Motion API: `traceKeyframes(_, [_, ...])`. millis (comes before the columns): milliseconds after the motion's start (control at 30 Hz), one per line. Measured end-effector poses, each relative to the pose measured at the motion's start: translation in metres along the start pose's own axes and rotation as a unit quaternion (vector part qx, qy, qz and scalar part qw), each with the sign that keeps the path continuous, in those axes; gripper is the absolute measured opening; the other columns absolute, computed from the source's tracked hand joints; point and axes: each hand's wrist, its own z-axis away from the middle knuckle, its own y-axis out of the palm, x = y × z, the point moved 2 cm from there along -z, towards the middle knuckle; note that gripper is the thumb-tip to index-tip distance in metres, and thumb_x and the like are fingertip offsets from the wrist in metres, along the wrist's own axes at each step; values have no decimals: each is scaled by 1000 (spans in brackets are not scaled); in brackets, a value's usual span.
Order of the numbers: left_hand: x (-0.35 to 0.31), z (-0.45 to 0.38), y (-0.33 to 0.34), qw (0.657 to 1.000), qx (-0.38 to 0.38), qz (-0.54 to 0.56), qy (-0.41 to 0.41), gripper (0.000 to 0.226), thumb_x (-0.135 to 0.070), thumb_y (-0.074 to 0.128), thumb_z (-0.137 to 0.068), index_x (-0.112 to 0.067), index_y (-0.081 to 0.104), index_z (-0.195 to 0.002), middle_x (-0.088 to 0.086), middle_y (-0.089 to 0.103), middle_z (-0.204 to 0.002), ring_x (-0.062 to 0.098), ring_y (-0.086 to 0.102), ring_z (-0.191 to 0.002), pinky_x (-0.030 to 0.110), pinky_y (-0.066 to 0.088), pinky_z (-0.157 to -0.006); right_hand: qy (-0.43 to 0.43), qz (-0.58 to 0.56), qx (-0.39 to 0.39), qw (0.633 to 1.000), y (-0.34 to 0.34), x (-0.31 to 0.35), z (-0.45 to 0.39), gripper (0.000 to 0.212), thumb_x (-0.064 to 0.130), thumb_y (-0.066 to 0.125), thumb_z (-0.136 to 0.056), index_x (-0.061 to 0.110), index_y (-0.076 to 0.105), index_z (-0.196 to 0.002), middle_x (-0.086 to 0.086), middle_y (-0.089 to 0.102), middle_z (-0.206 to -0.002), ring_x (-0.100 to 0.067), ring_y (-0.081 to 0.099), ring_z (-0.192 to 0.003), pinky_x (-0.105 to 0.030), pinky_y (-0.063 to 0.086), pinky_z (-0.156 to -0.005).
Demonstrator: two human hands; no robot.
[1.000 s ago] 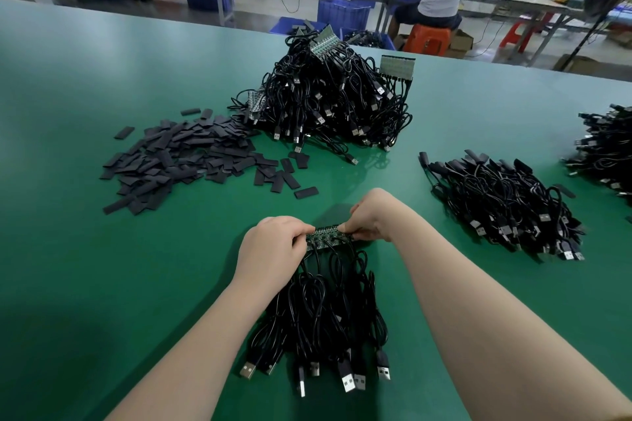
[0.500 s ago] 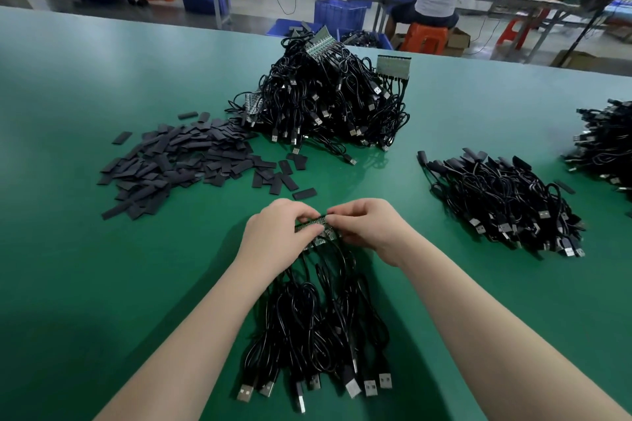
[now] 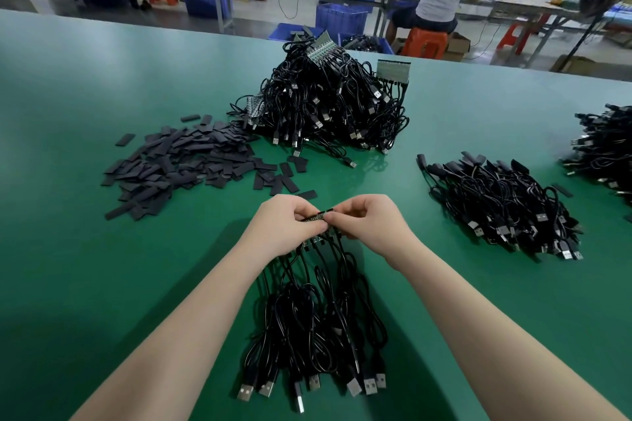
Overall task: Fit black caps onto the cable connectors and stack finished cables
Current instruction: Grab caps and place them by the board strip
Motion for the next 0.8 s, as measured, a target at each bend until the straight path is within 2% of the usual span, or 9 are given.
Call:
traceKeyframes(133, [0,2,0,998,9,48,25,7,-28,76,-81,-30,73,-74,-10,73,-74,4,67,-76,26,52,-74,-1,-52,31,998,-5,1,3,12,24,81,-81,21,73,-73,3,68,-68,-13,57,-66,-35,54,-72])
traceKeyframes(267, [-1,4,-1,991,44,113,58,8,-20,76,-82,-27,75,-78,-8,74,-76,1,66,-70,22,51,-73,5,-164,94,982,-11,2,7,13,10,77,-83,13,70,-72,1,68,-68,-11,60,-64,-22,53,-65])
traceKeyframes(367, [-3,4,0,986,65,134,72,14,-17,76,-82,-30,75,-76,-7,74,-76,2,64,-68,16,50,-70,1,-197,128,972,-14,3,8,13,4,72,-85,9,67,-74,-2,68,-71,-10,62,-64,-20,53,-64])
traceKeyframes(433, [-3,4,0,983,76,144,79,16,-14,76,-83,-30,74,-78,-8,73,-74,1,63,-67,14,48,-68,1,-217,142,966,-16,3,10,11,4,71,-84,7,66,-75,-4,68,-72,-10,63,-63,-21,54,-64])
traceKeyframes(567, [-8,6,-1,972,101,191,96,14,-12,75,-84,-25,75,-82,-6,74,-79,3,66,-72,15,49,-71,14,-297,184,937,-17,2,14,7,16,69,-79,9,68,-78,1,68,-69,-6,62,-60,-17,52,-60])
traceKeyframes(700, [-6,2,-5,986,86,120,80,2,-24,76,-84,-25,74,-85,-7,75,-83,4,67,-75,21,51,-77,50,-330,127,934,-20,0,15,10,19,71,-75,11,65,-76,3,65,-64,-8,60,-58,-18,53,-57])
traceKeyframes(800, [-1,-2,0,996,64,24,57,4,-34,73,-84,-29,73,-86,-11,73,-85,6,67,-81,27,54,-80,89,-342,67,933,-37,5,17,16,25,73,-75,14,62,-79,4,58,-60,-10,56,-54,-20,52,-52])
